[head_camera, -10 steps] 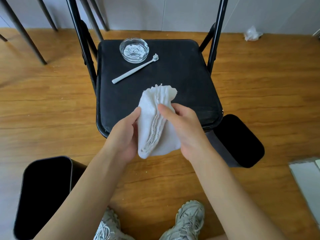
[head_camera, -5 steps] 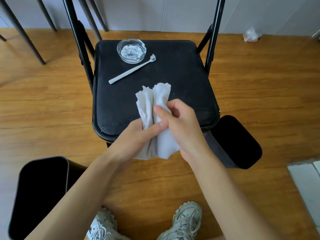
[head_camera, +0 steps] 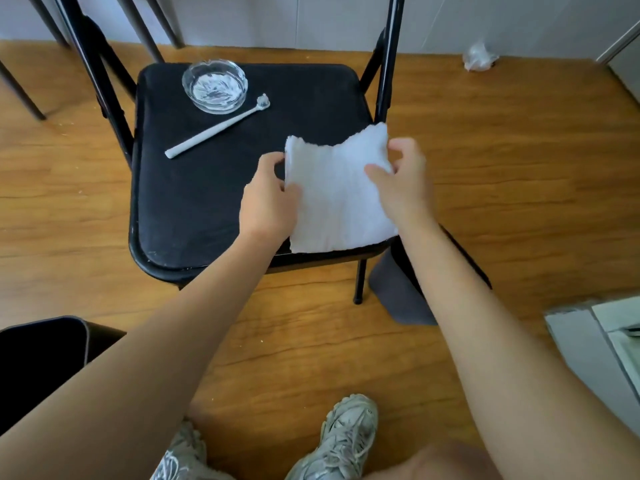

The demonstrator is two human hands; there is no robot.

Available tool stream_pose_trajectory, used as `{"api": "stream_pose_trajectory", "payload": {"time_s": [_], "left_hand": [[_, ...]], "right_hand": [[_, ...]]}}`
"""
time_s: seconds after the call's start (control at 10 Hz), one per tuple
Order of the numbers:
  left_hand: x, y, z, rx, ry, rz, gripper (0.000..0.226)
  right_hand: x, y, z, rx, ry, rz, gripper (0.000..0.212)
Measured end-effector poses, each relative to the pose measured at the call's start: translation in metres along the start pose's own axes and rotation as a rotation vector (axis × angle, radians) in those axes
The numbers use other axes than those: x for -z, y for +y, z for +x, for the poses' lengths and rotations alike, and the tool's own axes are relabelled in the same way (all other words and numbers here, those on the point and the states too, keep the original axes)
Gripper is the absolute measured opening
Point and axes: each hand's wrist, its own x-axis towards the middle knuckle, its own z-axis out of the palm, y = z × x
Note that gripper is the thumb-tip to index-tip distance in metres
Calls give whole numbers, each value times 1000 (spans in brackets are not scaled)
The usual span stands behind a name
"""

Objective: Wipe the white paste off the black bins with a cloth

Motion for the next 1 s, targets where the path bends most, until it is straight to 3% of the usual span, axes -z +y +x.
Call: {"api": "stream_pose_trajectory", "payload": {"time_s": [0.1,0.2,0.3,0.4,0.7,0.8,0.9,1.0], "left_hand": [[-10,-14,-1,-126,75,467,65],[-21,-14,-6,-551,165,580,57],[-34,-25,7,-752,-29,800,59],[-38,-49,16,-626,-204,808,74],[-41,-55,13,-652,-112,747,68],[-36,-46,12,-599,-177,799,72],[-25,-28,3,-505,-324,1015,71],[0,-10,-17,-454,-482,1130,65]], "right_hand": [[-13,17,-3,118,16,-567,62],[-21,17,-8,464,126,-602,56],[-27,30,-3,492,-141,-648,50],[-29,53,-3,420,-286,-696,51],[-35,58,-4,460,-225,-717,53],[-32,49,-6,433,-236,-781,53],[-23,26,-15,355,-290,-841,55],[-5,-6,-34,256,-416,-825,57]]}}
